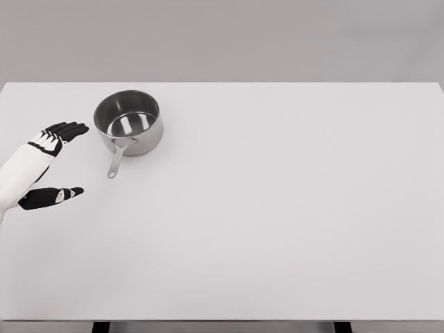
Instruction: Rotate pot handle
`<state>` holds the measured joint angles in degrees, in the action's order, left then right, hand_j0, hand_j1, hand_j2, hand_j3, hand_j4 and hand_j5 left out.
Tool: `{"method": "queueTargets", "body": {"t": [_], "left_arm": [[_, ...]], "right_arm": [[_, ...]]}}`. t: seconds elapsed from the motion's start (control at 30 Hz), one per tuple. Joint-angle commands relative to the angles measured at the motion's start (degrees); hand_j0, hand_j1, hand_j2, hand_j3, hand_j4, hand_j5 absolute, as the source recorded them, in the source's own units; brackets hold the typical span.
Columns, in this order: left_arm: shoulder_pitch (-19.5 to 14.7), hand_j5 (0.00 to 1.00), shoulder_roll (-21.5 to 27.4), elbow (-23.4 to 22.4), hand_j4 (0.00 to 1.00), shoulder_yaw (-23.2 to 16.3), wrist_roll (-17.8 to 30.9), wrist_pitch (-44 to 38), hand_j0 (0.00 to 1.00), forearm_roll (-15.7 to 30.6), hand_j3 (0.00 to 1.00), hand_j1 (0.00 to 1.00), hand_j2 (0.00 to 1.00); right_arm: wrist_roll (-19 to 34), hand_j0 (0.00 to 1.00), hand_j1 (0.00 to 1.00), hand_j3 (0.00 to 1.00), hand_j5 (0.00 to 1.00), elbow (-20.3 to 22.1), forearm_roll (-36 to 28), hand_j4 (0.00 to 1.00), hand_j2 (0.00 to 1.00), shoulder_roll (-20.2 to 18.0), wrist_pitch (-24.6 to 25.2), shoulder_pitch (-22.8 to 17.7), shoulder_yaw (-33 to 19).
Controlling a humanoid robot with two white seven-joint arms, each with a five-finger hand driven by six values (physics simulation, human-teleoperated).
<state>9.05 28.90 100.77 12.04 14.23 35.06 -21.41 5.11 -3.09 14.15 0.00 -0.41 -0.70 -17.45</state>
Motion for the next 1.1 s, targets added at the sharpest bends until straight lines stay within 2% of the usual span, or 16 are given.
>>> {"method": "queueTargets", "body": {"t": [0.0,0.2,0.4,0.47,0.5,0.53,0.57,0.6,0.63,0.67,0.7,0.73,0.87,0.9,1.0,1.07], "left_arm": [[0.00,1.00,0.02,0.04,1.00,0.00,0.01,-0.06,1.00,0.40,1.00,1.00,1.00],[0.17,1.00,0.02,0.13,1.00,0.00,-0.08,-0.06,1.00,0.67,1.00,1.00,1.00],[0.00,1.00,0.63,2.42,1.00,0.18,-0.08,-0.06,1.00,3.04,1.00,1.00,1.00],[0.00,1.00,2.30,2.50,1.00,0.35,2.11,-0.06,1.00,3.48,1.00,1.00,1.00],[-0.70,1.00,4.23,2.51,1.00,0.18,5.62,-0.06,1.00,6.19,1.00,1.00,1.00],[-1.67,1.00,6.95,2.51,1.00,-0.35,10.62,-0.06,1.00,11.37,1.00,1.00,1.00],[-3.42,1.00,9.07,2.59,1.00,-1.05,17.83,-0.06,1.00,17.53,1.00,1.00,1.00],[-6.58,1.00,10.91,2.59,1.00,-3.16,20.77,-0.06,1.00,21.49,1.00,1.00,1.00],[-7.99,1.00,12.23,2.59,1.00,-5.09,20.77,-0.06,1.00,23.33,1.00,1.00,1.00],[-12.56,1.00,15.22,2.59,1.00,-10.45,20.77,-0.06,1.00,27.64,1.00,1.00,1.00],[-14.75,1.00,16.01,2.59,1.00,-12.38,20.77,-0.06,1.00,28.52,1.00,1.00,1.00],[-19.68,1.00,16.45,2.59,1.00,-17.66,20.77,-0.06,1.00,32.30,1.00,1.00,1.00],[-31.80,1.00,23.39,2.59,1.00,-32.77,20.77,-0.06,1.00,46.80,1.00,1.00,1.00],[-33.13,1.00,23.83,2.59,1.00,-34.98,20.77,-0.06,1.00,49.88,1.00,1.00,1.00],[-33.22,1.00,24.27,2.59,1.00,-35.86,20.77,-0.06,1.00,56.56,1.00,1.00,1.00],[-32.96,1.00,24.19,2.59,1.00,-36.30,20.77,-6.32,1.00,58.23,1.00,1.00,1.00]], "right_arm": [[-0.01,1.00,1.00,1.00,1.00,0.01,0.00,1.00,1.00,0.00,0.06,0.00,-0.04],[-0.01,1.00,1.00,1.00,1.00,0.01,0.00,1.00,1.00,0.00,-0.03,0.00,0.04],[-0.01,1.00,1.00,1.00,1.00,0.01,0.00,1.00,1.00,0.00,-0.03,0.00,-0.04],[-0.01,1.00,1.00,1.00,1.00,0.01,0.00,1.00,1.00,0.00,-0.03,0.00,-0.04],[-0.01,1.00,1.00,1.00,1.00,0.01,0.00,1.00,1.00,0.00,-0.03,0.00,-0.04],[-0.01,1.00,1.00,1.00,1.00,0.01,0.00,1.00,1.00,0.00,-0.03,0.00,0.04],[-0.01,1.00,1.00,1.00,1.00,0.01,0.00,1.00,1.00,0.00,-0.03,0.00,-0.04],[-0.01,1.00,1.00,1.00,1.00,-0.08,0.00,1.00,1.00,0.00,0.06,0.00,-0.04],[-0.01,1.00,1.00,1.00,1.00,0.01,0.00,1.00,1.00,0.00,-0.03,0.00,-0.04],[-0.01,1.00,1.00,1.00,1.00,0.01,0.00,1.00,1.00,0.00,-0.03,0.00,-0.04],[0.07,1.00,1.00,1.00,1.00,0.01,0.00,1.00,1.00,0.00,-0.03,0.00,0.04],[0.07,1.00,1.00,1.00,1.00,0.01,0.00,1.00,1.00,0.00,-0.03,0.00,-0.04],[-0.01,1.00,1.00,1.00,1.00,0.01,0.00,1.00,1.00,0.00,-0.03,0.00,0.04],[-0.01,1.00,1.00,1.00,1.00,0.01,0.00,1.00,1.00,0.00,-0.03,0.00,0.04],[-0.01,1.00,1.00,1.00,1.00,0.01,0.00,1.00,1.00,0.00,-0.03,0.00,0.04],[-0.01,1.00,1.00,1.00,1.00,0.01,0.00,1.00,1.00,0.00,0.06,0.00,-0.04]]}}
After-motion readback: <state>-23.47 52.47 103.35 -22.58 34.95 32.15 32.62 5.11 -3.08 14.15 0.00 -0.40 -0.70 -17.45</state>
